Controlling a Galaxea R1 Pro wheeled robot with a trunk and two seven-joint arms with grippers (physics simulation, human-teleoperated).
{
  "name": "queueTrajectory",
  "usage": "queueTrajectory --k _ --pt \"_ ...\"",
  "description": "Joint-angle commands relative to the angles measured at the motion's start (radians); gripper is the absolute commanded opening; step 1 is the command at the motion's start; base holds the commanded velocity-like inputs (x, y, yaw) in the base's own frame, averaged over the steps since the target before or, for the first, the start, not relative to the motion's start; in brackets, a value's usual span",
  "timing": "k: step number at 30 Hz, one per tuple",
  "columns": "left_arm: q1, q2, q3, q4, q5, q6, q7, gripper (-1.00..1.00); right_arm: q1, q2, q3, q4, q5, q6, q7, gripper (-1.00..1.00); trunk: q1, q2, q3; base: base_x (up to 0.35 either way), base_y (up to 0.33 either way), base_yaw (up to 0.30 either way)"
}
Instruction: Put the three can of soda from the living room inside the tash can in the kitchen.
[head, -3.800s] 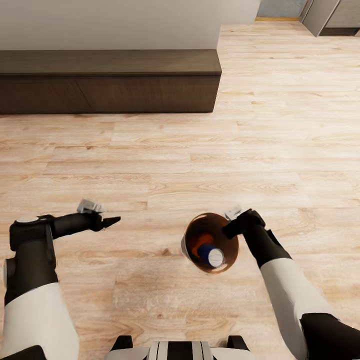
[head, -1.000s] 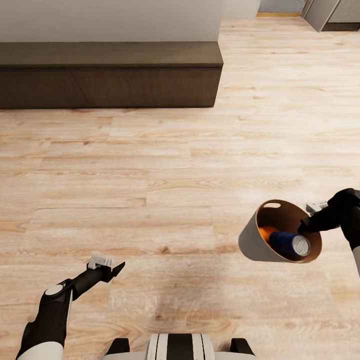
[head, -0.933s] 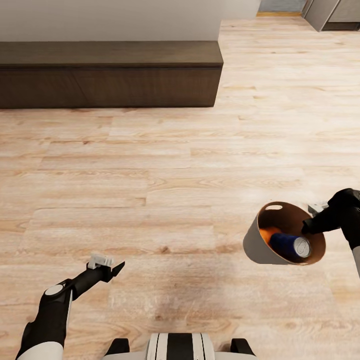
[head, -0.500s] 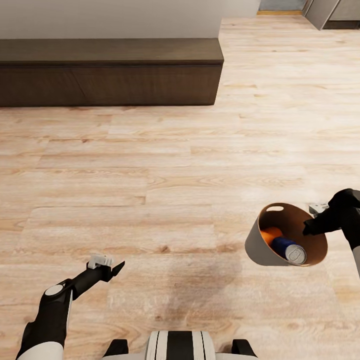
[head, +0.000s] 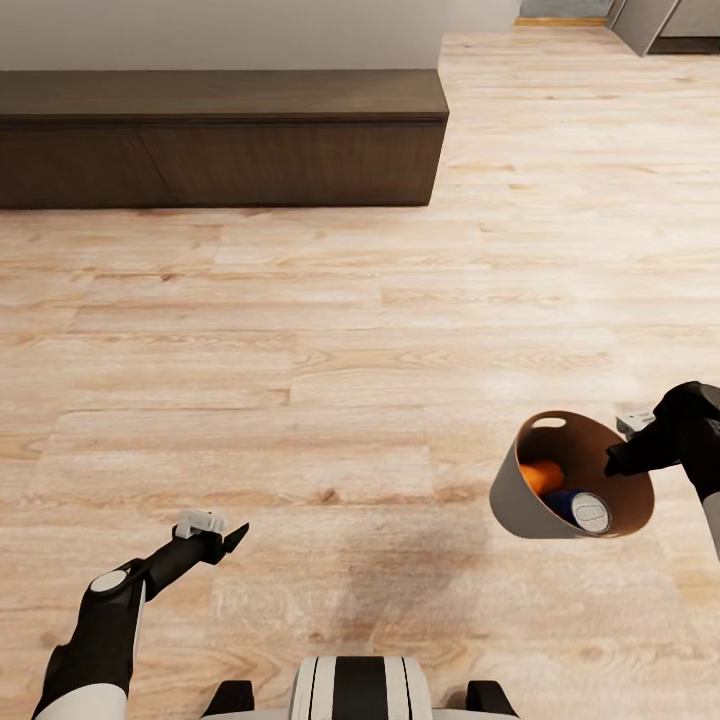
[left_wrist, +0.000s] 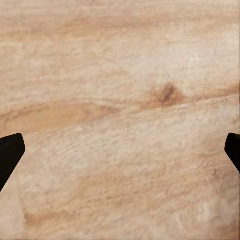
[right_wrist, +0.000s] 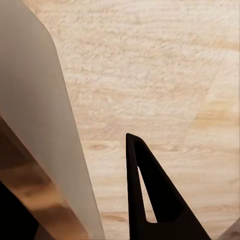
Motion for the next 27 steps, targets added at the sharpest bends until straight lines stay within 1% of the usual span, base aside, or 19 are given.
queueTrajectory --k 1,5,10,15,22,27 --pt "0.0 0.0 0.0 0.001 0.0 -0.001 0.001 1.0 0.0 0.0 0.0 0.0 -0.012 0.007 0.006 -1.0 0.0 0.0 0.0 0.0 0.0 0.0" --pt "0.0 -0.001 0.0 0.003 0.0 -0.014 0.003 1.0 0.0 -0.002 0.001 0.0 -0.012 0.007 0.006 -1.0 0.0 0.0 0.0 0.0 0.0 0.0" --pt "0.0 0.0 0.0 0.005 -0.002 -0.017 0.005 1.0 0.001 0.001 0.001 0.0 -0.011 0.007 0.006 -1.0 0.019 -0.035 -0.016 0.0 0.0 0.0" --pt "-0.001 0.0 0.0 0.006 -0.001 -0.019 0.005 1.0 0.001 -0.002 0.001 0.0 -0.011 0.007 0.006 -1.0 0.019 -0.035 -0.016 0.0 0.0 0.0" --pt "-0.001 0.001 0.0 0.016 -0.001 -0.019 0.009 1.0 0.001 -0.003 0.002 0.0 -0.01 0.007 0.006 -1.0 0.046 -0.084 -0.038 0.0 0.0 0.0" --pt "0.0 0.001 0.0 0.024 0.0 -0.019 0.022 1.0 0.001 -0.003 0.002 0.0 -0.01 0.007 0.006 -1.0 0.046 -0.084 -0.038 0.0 0.0 0.0"
